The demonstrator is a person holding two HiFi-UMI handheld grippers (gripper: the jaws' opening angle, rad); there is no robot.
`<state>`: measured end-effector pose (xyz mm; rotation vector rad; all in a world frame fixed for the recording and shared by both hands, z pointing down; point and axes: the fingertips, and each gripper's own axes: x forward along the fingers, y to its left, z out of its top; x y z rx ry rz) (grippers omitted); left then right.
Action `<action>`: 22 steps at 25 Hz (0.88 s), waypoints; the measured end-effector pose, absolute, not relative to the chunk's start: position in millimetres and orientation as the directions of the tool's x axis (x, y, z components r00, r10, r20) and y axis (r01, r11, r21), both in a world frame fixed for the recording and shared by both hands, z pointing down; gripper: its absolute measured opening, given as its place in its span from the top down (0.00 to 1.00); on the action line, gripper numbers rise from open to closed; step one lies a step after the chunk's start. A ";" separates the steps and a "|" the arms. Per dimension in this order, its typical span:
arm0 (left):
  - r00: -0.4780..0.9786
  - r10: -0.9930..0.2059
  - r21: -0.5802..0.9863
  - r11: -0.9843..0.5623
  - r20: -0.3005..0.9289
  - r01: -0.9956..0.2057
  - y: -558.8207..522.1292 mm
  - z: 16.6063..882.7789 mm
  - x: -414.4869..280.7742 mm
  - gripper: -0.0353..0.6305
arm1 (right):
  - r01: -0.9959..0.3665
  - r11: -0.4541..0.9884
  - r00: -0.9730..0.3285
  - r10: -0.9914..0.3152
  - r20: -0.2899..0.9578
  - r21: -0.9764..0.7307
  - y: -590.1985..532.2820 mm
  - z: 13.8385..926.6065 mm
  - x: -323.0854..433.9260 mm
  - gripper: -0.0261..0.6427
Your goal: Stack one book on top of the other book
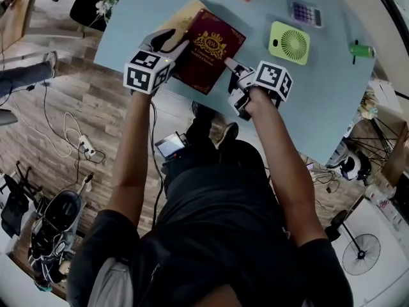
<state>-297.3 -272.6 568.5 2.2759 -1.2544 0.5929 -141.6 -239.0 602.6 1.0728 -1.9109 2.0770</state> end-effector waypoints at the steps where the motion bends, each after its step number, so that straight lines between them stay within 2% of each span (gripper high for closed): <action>1: 0.473 -0.677 0.197 -0.445 0.564 -0.873 -273.2 565.4 -309.1 0.58 | -0.524 -0.213 -0.737 -0.372 0.564 -0.825 -238.5 602.6 -143.1 0.89; 6: 0.382 -0.748 0.196 -0.330 0.543 -0.924 -262.1 553.7 -363.3 0.58 | -0.494 -0.287 -0.713 -0.406 0.572 -0.821 -240.4 602.3 -149.6 0.89; 11: 0.331 -0.770 0.177 -0.281 0.546 -0.943 -236.1 549.8 -397.2 0.58 | -0.469 -0.340 -0.686 -0.441 0.579 -0.815 -243.0 603.0 -165.0 0.89; 22: 0.275 -0.773 0.154 -0.227 0.571 -0.962 -192.3 539.8 -426.3 0.58 | -0.445 -0.361 -0.672 -0.470 0.572 -0.819 -255.0 600.0 -199.0 0.89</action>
